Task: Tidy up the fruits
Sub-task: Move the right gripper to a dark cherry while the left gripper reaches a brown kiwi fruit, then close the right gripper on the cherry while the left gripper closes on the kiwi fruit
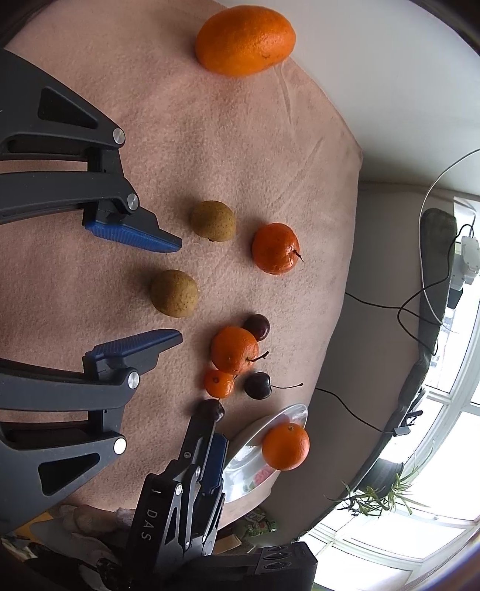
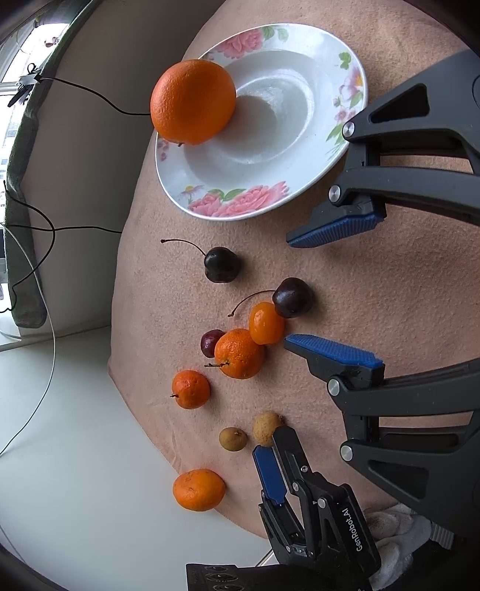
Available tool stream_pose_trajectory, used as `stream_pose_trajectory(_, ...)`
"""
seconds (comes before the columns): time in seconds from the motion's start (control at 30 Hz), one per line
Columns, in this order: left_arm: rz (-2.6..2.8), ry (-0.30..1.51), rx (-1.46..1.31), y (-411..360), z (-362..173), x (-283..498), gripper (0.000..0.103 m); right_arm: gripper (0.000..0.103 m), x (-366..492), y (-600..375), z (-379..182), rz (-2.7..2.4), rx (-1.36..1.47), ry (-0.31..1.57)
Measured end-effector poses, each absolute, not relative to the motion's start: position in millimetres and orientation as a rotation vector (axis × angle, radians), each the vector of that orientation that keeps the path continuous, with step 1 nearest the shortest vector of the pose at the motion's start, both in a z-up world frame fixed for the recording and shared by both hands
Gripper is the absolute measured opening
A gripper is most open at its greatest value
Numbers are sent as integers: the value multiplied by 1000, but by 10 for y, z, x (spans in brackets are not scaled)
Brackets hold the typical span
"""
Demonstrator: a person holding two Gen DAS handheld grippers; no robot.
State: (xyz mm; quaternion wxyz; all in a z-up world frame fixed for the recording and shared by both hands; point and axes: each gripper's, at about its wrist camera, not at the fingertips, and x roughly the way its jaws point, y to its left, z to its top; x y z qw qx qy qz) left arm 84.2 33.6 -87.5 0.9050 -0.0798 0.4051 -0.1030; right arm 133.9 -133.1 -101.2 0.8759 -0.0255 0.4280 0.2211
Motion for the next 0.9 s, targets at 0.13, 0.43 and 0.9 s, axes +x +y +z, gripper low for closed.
stream_pose_trajectory(0.13,-213,841,-164,313,-897,867,38,51,1388,-1293,-1049,465,-57,901)
stream_pose_trajectory(0.43,-213,854,-165,309,-934,890,29,34,1474,-1226,-1142,477,-57,929)
stream_pose_trajectory(0.9,-215,843,-172,305,-909,864,26,26,1416,-1270,-1101,491,-24,914)
